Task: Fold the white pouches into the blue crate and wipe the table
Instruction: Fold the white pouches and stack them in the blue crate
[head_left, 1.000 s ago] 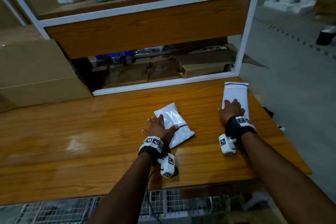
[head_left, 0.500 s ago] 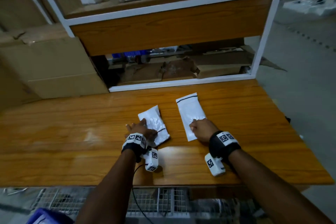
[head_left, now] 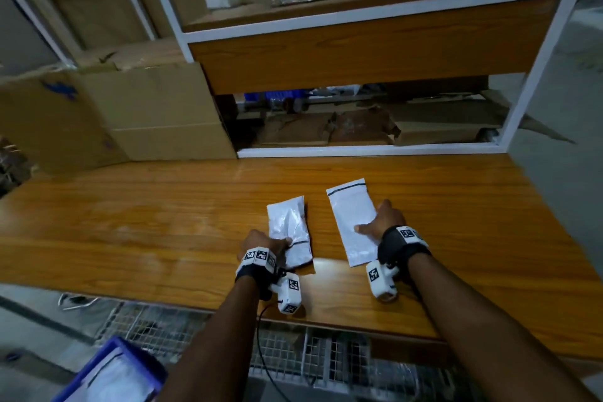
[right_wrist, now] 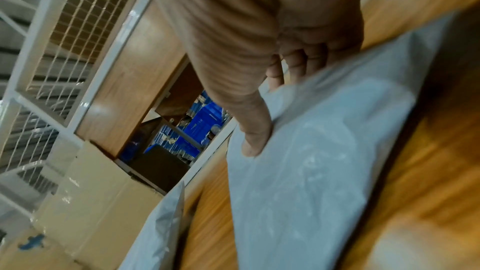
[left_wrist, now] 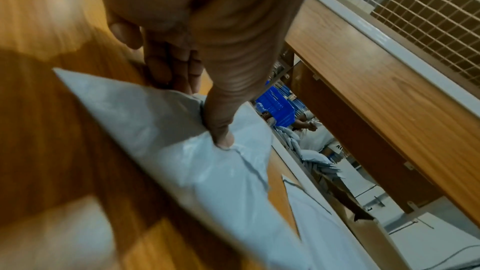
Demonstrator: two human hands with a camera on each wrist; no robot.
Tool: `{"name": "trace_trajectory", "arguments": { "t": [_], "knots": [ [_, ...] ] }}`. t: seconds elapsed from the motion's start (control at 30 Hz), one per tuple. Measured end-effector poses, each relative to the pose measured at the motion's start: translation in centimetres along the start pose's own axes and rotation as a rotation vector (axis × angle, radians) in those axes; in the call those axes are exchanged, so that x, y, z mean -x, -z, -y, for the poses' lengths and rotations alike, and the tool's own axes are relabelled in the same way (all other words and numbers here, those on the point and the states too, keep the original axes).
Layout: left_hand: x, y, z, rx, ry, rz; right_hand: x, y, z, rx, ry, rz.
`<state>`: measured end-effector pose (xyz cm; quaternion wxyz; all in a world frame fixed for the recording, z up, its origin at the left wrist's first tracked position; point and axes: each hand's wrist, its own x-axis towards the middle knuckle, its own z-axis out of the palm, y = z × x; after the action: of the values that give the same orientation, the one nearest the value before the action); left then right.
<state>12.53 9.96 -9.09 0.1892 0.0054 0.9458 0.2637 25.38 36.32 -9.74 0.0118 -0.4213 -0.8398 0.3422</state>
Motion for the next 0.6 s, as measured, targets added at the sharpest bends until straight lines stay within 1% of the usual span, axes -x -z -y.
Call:
{"name": "trace_trajectory", "arguments": {
  "t": [0.07, 0.1, 0.17, 0.2, 0.3, 0.37, 0.47, 0.6],
  "knots": [
    [0.2, 0.6, 0.5, 0.087, 0.017, 0.036, 0.0, -1.1, 0.3, -0.069, -0.021, 0.024],
    [0.1, 1.0, 1.1, 0.120, 0.020, 0.059, 0.0, -1.6, 0.5, -0.076, -0.005, 0.048],
    [-0.3, 2.0, 2.6, 0.150, 0.027, 0.086, 0.1, -2.7, 1.5, -0.087, 0.055, 0.106],
    [-0.4, 2.5, 3.6, 0.183, 0.029, 0.071, 0.3, -3.2, 2.3, -0.088, 0.095, 0.125],
    [-0.4, 3.9, 7.3, 0.320, 0.037, -0.007, 1.7, -5.2, 6.2, -0.159, 0.196, 0.191],
    [0.1, 5.2, 10.3, 0.391, 0.042, -0.098, 3.3, -7.2, 9.5, -0.232, 0.248, 0.257],
    [0.9, 7.7, 15.5, 0.506, 0.075, -0.208, 7.2, -10.8, 14.6, -0.291, 0.364, 0.330],
    [2.7, 11.2, 22.9, 0.559, 0.142, -0.337, 13.7, -16.6, 20.2, -0.251, 0.488, 0.408]
  ]
}}
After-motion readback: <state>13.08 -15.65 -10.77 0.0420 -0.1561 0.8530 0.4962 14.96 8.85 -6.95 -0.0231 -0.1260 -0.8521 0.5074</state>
